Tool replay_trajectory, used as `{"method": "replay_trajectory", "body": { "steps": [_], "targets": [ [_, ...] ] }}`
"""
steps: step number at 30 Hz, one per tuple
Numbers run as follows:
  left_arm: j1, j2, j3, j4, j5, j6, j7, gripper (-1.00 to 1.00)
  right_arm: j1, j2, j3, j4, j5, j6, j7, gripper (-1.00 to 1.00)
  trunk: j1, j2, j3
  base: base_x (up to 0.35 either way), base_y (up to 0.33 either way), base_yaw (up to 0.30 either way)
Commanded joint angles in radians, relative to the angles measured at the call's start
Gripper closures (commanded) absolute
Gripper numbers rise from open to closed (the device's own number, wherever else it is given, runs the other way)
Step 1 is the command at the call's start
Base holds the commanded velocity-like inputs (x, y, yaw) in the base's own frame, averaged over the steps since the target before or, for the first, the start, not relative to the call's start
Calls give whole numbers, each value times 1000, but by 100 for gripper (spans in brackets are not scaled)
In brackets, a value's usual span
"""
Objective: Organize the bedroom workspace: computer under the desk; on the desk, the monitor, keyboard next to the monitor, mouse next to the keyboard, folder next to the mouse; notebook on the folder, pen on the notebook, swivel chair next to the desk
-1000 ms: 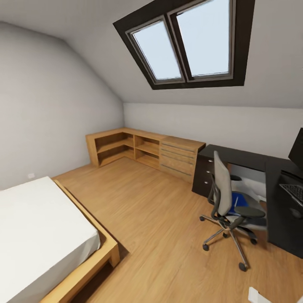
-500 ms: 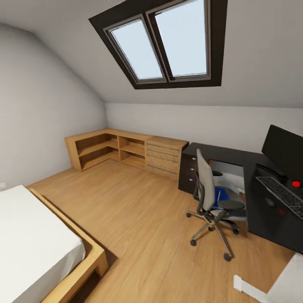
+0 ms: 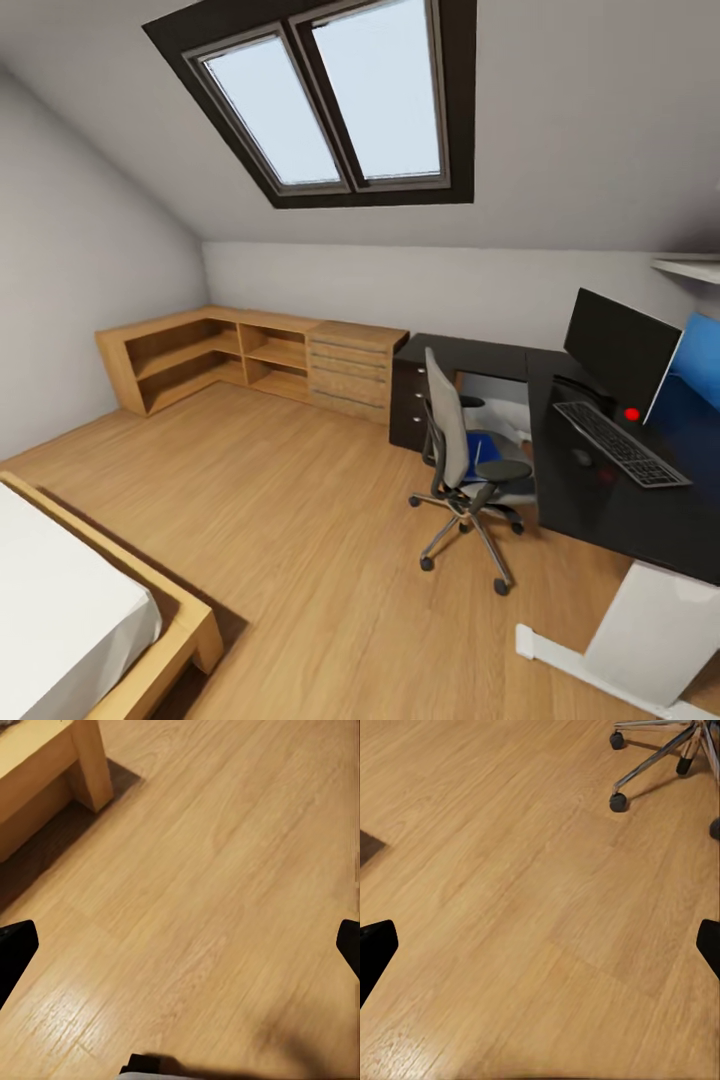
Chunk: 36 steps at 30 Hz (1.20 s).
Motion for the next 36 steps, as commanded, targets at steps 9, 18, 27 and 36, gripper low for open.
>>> {"method": "replay_trajectory", "body": {
  "steps": [9, 18, 27, 36],
  "targets": [
    [1, 0, -3, -2, 5, -1, 0, -100, -1, 0, 0, 1, 4, -3, -1, -100, 0, -1, -8, 7, 8, -255],
    [1, 0, -3, -2, 5, -1, 1, -100, -1, 0, 0, 1, 4, -3, -1, -100, 0, -1, -16, 116, 209, -232],
    [1, 0, -3, -2, 6, -1, 2, -100, -1, 0, 0, 0, 3, -3, -1, -100, 0, -1, -29, 130, 177, -145],
    [1, -1, -3, -2, 7, -1, 3, -100, -1, 0, 0, -1, 4, -3, -2, -100, 0, -1, -43, 10, 9, -13]
  ]
}}
